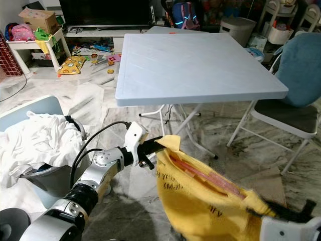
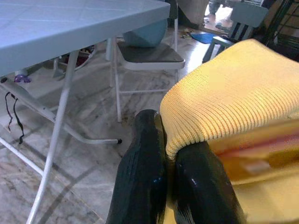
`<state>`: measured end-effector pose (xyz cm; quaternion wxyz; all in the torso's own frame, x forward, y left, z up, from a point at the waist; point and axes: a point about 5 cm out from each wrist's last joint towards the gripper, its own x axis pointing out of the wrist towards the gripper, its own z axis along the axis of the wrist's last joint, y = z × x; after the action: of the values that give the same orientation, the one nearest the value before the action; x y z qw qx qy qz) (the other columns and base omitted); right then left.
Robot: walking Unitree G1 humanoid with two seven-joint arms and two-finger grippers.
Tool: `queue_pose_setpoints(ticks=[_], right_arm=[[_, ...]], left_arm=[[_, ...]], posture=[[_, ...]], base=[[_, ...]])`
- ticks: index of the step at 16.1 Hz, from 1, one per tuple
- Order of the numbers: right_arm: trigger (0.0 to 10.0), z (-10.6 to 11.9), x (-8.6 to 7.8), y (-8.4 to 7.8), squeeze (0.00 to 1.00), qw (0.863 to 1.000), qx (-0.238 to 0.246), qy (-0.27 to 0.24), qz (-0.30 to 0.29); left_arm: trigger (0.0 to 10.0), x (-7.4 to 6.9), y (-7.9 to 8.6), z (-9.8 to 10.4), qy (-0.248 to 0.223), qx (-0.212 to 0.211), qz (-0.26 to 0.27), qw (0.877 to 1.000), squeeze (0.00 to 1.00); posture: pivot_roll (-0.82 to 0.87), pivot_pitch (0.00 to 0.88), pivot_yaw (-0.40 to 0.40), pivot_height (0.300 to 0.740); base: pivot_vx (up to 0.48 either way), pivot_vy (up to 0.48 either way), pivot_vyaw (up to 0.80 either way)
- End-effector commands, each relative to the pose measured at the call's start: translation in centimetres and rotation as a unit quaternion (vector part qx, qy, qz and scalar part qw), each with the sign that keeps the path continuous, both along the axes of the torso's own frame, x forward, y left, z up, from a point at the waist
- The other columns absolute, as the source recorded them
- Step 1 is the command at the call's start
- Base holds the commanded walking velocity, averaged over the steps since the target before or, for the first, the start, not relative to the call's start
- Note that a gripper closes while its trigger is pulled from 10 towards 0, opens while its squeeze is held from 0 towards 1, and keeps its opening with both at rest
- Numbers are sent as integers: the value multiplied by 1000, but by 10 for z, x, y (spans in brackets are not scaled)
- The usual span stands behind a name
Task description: Hang hanger
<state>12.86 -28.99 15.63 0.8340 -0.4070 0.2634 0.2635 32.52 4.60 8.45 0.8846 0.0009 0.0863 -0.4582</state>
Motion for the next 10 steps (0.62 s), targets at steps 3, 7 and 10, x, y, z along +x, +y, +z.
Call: queue_pose_setpoints(ticks=[3, 7, 10], right_arm=[[10000, 21, 7, -37, 0, 992, -75, -49, -85], [10000, 32, -4, -35, 0, 997, -40, -32, -55], [10000, 49, -26, -31, 0, 1000, 16, 16, -18]], left_arm=[[0, 8, 19, 3, -8, 16, 47, 999, 0], [0, 7, 23, -2, -2, 36, 46, 998, 0], [0, 9, 27, -3, 0, 42, 50, 998, 0]], posture=[[-88, 0, -27, 740], [-91, 0, -21, 740], [-93, 0, -22, 740]], base=[[0, 0, 0], [0, 0, 0], [0, 0, 0]])
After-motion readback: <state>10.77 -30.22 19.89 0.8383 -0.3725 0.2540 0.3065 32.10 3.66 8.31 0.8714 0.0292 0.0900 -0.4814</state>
